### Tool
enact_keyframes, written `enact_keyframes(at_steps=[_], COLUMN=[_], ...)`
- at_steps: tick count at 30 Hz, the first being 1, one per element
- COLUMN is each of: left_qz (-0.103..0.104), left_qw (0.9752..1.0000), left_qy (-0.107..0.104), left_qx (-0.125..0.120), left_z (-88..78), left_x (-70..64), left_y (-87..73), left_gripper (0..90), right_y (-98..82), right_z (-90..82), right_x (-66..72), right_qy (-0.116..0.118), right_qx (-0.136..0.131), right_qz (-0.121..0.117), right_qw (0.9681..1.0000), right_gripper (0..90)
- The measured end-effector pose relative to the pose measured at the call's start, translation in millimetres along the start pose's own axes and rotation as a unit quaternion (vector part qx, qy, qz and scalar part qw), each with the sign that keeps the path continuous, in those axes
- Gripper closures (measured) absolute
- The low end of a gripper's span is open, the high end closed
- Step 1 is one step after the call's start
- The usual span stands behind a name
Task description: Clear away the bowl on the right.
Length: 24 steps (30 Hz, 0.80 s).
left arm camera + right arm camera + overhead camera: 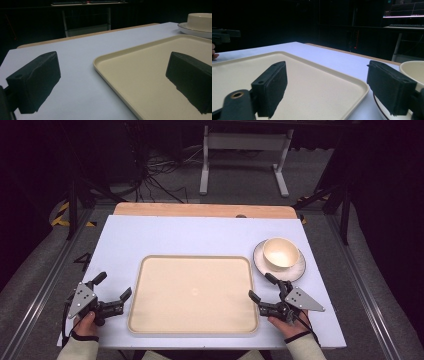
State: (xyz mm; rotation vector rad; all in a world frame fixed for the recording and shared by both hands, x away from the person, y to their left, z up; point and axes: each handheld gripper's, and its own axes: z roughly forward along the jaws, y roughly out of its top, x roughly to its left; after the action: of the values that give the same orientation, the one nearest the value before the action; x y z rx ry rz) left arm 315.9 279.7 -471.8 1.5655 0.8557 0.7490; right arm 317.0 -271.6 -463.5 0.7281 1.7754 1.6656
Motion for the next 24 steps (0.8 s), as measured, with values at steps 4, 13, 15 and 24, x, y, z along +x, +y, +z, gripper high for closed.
enact_keyframes(at_steps=[4, 13, 15, 24], left_qz=[-0.003, 0.008, 0.007, 0.006], left_qw=[1.0000, 0.9998, 0.9998, 0.9998], left_qy=[0.007, 0.013, 0.013, 0.016], left_qx=[-0.005, -0.009, -0.010, -0.010], left_z=[-3.1, -7.1, -7.3, -10.4], left_x=[-0.6, -5.4, -6.1, -5.3], left_y=[3.9, 13.0, 13.6, 15.4], left_gripper=[0.3, 0.2, 0.3, 0.2], right_y=[0.1, 8.6, 12.6, 29.9], right_z=[-0.1, -2.6, -3.7, -5.0], right_x=[-0.5, -0.1, 0.0, 3.2], right_qy=[0.001, -0.002, -0.002, -0.002], right_qx=[-0.002, -0.006, -0.008, -0.010], right_qz=[0.004, 0.012, 0.015, 0.010], right_qw=[1.0000, 0.9999, 0.9999, 0.9999], right_gripper=[25.8, 34.8, 34.2, 33.5])
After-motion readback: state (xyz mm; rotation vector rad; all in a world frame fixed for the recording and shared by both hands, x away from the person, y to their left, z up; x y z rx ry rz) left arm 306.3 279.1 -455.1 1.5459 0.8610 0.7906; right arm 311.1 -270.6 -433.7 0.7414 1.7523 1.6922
